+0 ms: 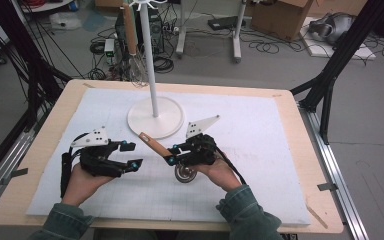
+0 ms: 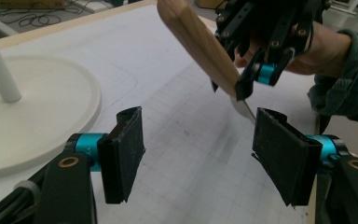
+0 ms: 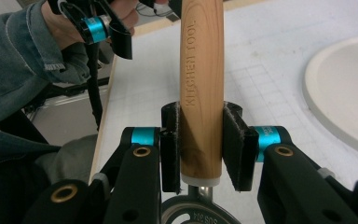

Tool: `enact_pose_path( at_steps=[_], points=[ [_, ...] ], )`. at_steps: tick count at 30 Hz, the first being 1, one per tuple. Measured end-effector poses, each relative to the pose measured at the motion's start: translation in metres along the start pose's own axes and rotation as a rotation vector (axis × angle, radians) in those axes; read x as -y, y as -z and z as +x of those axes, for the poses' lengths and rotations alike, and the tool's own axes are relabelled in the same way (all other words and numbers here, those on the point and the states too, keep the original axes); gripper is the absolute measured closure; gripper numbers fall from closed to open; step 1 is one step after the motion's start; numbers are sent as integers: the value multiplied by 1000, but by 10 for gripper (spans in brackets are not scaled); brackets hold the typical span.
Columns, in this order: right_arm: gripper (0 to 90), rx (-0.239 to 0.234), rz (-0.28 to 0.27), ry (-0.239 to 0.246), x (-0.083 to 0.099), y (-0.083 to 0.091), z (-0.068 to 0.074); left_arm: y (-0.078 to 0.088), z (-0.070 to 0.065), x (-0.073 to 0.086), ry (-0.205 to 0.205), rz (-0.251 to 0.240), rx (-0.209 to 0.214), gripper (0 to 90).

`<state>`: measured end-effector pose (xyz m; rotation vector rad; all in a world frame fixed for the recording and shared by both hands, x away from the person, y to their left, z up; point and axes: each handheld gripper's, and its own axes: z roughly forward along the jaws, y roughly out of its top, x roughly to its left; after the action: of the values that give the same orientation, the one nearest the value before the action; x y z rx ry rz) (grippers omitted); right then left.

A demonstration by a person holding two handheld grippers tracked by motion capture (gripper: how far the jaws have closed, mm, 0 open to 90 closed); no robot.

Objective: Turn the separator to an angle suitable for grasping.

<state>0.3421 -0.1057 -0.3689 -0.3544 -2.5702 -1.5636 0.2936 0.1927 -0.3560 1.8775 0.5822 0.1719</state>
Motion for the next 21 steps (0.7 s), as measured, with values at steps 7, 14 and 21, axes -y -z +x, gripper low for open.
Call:
enact_pose_path(
  at_steps=[7,14,21],
  points=[
    [705,6,-29,29,-3,-8,10,-7,-2,-14,2,-8,29,378],
    [705,18,-45,40,-3,-8,12,-7,-2,-19,3,-8,27,395],
    [705,30,-68,50,-5,-7,13,-11,0,-23,19,-10,41,430]
  ],
)
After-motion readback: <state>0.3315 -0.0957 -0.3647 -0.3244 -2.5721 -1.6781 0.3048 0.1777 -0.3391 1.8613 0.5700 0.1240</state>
